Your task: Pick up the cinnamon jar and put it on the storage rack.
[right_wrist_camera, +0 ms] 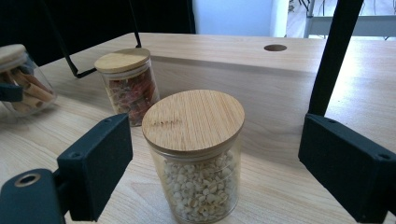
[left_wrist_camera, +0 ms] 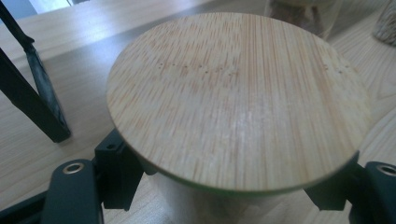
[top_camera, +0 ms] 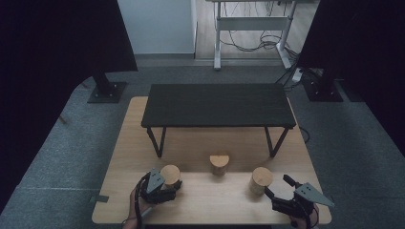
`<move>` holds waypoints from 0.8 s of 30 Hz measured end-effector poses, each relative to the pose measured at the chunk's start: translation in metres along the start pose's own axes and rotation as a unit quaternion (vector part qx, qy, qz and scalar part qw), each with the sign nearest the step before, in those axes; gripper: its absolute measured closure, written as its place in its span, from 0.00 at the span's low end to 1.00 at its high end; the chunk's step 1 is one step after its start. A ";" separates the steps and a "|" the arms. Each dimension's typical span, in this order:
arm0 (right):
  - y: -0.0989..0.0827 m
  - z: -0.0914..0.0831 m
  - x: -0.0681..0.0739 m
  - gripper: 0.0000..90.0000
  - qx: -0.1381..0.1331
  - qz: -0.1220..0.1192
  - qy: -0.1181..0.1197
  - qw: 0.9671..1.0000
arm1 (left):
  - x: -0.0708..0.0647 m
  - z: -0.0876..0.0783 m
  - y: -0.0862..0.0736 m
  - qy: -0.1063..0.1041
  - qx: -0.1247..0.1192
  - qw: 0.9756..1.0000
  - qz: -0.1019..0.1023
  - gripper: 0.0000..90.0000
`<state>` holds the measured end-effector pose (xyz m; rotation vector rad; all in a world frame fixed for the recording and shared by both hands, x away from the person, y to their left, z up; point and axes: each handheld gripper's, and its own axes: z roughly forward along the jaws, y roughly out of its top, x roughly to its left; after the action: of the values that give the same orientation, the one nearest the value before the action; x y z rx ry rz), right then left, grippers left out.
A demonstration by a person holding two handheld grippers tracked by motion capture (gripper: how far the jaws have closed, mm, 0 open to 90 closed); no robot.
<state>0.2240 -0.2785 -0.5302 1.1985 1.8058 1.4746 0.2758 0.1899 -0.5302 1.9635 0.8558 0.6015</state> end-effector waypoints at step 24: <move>0.000 0.001 0.001 0.10 0.002 -0.002 -0.001 1.000 | -0.003 -0.015 0.011 0.002 -0.019 1.000 0.004 0.28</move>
<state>0.2244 -0.2776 -0.5308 1.1968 1.8106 1.4665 0.2674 0.1915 -0.5140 1.9318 0.8339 0.6223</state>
